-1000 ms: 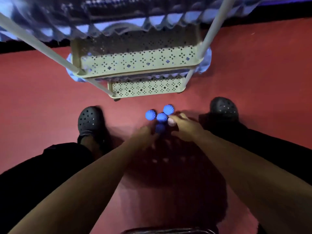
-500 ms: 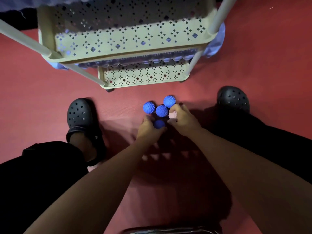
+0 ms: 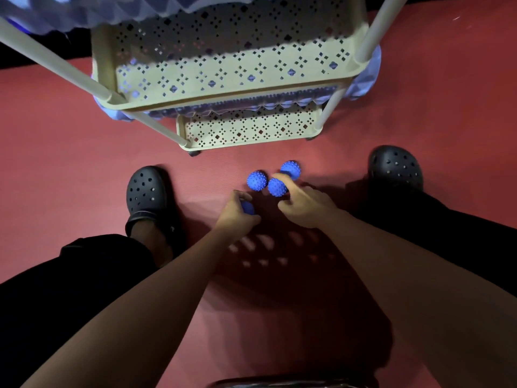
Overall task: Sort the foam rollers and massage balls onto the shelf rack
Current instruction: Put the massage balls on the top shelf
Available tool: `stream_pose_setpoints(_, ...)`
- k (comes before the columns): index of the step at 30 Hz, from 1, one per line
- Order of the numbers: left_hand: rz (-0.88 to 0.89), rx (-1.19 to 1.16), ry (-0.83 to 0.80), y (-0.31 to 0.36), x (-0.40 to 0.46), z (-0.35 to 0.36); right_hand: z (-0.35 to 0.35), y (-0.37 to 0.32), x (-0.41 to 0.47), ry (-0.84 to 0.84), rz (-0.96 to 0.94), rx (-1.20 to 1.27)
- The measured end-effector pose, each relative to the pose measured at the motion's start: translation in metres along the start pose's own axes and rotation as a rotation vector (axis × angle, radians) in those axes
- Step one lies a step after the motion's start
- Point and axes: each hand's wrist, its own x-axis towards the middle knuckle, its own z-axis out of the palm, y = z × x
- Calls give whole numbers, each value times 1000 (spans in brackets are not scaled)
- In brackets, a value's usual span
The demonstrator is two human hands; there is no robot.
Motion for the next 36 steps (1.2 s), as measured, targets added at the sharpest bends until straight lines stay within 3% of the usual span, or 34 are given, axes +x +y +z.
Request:
stream_pose_setpoints(5, 4, -15, -20, -4, -3, -1, 12, -10, 16, 24, 38, -170)
stream_pose_setpoints(10, 2, -47, -33, -6, -6, -6, 18, -9, 13, 103, 62, -170)
stream_pose_setpoints(12, 4, -88, -54, -2, -10, -13, 17, -2, 4, 95, 68, -59)
stream_pose_setpoints(17, 26, -229, -93, 29, -42, -31, 0, 1, -31, 80, 63, 537)
stream_pose_setpoints(23, 190, -249, -76, 97, -114, -68, -72, -66, -103, 152, 80, 832)
stream_pose_setpoints(26, 292, -274, -32, 141, -162, -98, -117, -104, -148, 82, 41, 1058)
stream_pose_setpoints(31, 524, -246, 113, 198, -247, -153, -190, -165, -224, 105, -137, 1181)
stream_pose_setpoints(36, 684, -255, 225, 250, -334, -200, -256, -222, -290, 169, -268, 1128)
